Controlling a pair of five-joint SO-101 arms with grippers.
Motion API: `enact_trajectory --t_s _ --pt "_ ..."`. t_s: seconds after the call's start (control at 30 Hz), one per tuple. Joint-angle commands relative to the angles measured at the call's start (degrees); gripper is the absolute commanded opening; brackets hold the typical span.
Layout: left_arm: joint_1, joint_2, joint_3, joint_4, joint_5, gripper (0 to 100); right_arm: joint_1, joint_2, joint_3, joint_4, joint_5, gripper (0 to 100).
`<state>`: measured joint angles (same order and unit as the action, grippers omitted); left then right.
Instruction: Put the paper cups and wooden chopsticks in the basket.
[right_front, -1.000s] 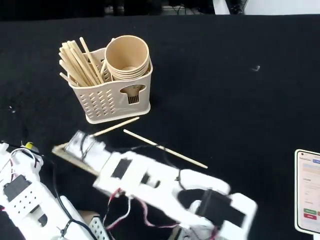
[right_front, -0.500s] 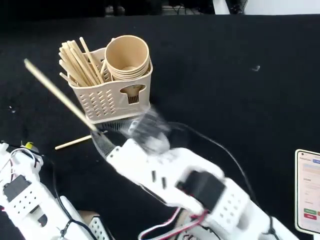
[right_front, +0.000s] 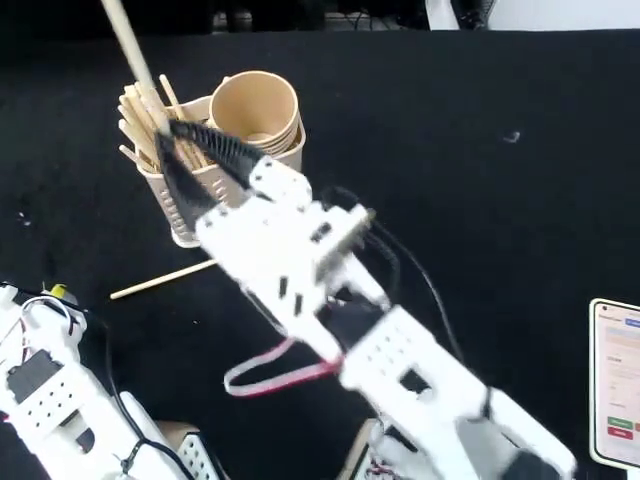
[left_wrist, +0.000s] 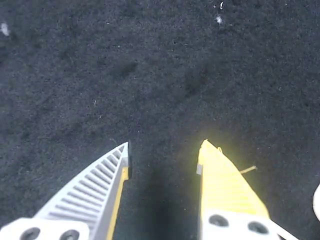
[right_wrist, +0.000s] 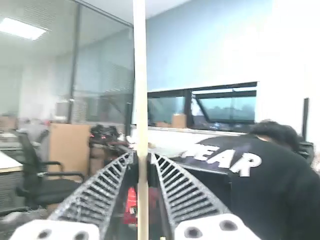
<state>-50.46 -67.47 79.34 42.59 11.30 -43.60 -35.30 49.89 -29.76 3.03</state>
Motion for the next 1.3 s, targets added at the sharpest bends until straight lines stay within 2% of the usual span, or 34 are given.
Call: enact_trajectory --t_s 0.0,0.33,0.4,0.57,0.67,0.8,0.97,1.07,1.17,1.27 --pt "-0.13 -0.26 -1.71 -0.70 0.44 23 2.46 10.51 -7.25 -3.69 0.44 1.1" --pt "-0.13 -0.26 -1.71 -0.53 0.44 23 3.69 30.81 -17.45 -3.34 0.44 1.4" --pt "-0.13 -0.26 -1.71 -0.53 0.44 23 3.78 31.25 -17.10 -2.20 0.44 2.5" --pt "-0.13 -0.26 -1.71 -0.62 0.44 23 3.69 27.91 -16.92 8.09 -1.32 17.4" --pt "-0.13 -0.26 -1.71 -0.70 0.44 23 3.87 22.46 -16.92 13.63 -3.16 16.5" --pt "-0.13 -0.26 -1.71 -0.70 0.44 23 5.27 10.07 -16.84 30.15 -3.43 14.6" --pt "-0.04 -0.26 -1.71 -0.62 0.44 23 5.98 -9.36 -16.92 69.80 -3.16 14.5" --pt "-0.04 -0.26 -1.71 -0.70 0.44 23 7.12 -17.45 -14.90 86.42 -3.16 14.5" --pt "-0.04 -0.26 -1.71 -0.70 0.44 23 10.29 -20.53 -8.48 94.59 -1.67 14.5" --pt "-0.04 -0.26 -1.71 -0.70 0.44 23 14.68 -19.38 1.27 93.36 6.51 14.5"
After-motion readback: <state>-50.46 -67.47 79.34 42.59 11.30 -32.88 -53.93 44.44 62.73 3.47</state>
